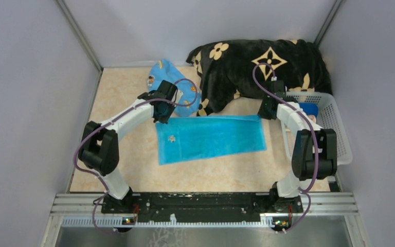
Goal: Roll the towels
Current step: Fold the towel at the center of the board.
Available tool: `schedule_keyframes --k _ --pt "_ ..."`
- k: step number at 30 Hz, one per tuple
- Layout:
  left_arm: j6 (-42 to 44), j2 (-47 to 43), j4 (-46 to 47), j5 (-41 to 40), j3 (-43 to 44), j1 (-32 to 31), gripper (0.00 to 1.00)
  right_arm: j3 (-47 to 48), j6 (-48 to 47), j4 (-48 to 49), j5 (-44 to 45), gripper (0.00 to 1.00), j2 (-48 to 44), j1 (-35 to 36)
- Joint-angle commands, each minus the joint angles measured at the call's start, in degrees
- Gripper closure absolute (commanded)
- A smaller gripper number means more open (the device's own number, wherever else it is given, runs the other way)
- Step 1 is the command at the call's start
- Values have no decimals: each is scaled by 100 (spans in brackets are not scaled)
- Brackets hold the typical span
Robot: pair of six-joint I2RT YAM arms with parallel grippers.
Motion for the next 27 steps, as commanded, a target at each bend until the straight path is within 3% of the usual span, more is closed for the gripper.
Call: schedule_keyframes --k 1,7,14,27 --pt "-268 -406 -160 -419 -355 -143 89 117 -131 -219 641 100 -430 -170" --pt "-1026 -825 -681 -713 -791 -381 90 -24 -171 -562 806 100 -627 -173" --pt "-1973 -1445 -938 -380 -1357 -830 90 -333 -127 -904 942 100 -895 -173" --pt "-3449 -1115 -1451 -345 -1646 -1395 93 -938 -28 -1500 1120 100 -1204 -186"
